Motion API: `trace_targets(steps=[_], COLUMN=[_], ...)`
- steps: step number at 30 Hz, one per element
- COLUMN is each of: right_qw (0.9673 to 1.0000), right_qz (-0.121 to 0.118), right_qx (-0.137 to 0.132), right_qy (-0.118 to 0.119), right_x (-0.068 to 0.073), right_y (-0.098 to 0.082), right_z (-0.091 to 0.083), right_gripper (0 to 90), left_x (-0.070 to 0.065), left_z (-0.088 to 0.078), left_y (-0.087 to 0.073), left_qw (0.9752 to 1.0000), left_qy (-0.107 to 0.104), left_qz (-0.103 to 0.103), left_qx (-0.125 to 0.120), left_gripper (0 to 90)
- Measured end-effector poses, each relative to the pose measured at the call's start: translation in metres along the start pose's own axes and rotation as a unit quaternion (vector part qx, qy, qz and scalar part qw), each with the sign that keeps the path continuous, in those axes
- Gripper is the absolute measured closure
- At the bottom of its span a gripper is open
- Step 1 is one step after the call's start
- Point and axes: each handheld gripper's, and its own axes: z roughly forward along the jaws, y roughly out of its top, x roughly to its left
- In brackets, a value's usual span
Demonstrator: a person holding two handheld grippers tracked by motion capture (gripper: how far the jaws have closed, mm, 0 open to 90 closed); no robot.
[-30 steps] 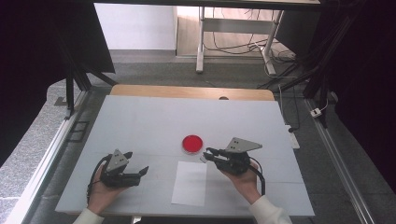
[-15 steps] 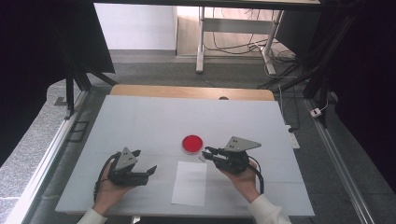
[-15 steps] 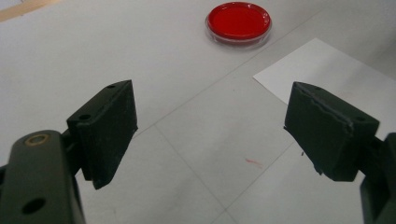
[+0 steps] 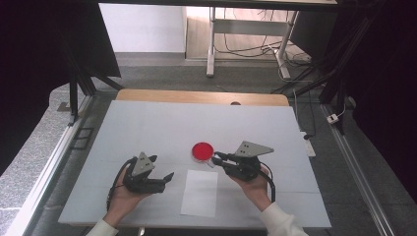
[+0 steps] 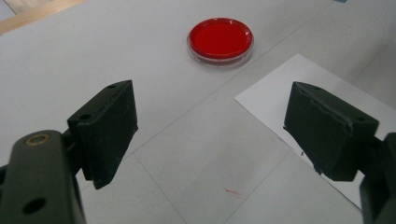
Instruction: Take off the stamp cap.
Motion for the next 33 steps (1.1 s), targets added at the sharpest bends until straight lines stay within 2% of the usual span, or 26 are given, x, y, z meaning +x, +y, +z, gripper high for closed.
trace_targets(steps=[33], right_qw=[0.9999], right_qz=[0.007], right_qx=[-0.004], right_qy=[-0.006], right_x=[0.000], right_y=[0.002], right_z=[0.007], right_gripper=[75.2], left_x=[-0.018], left_z=[0.028], left_y=[0.030], left_qw=[0.9991], left_qy=[-0.024], left_qz=[0.034], left_qx=[-0.002], left_gripper=[18.0])
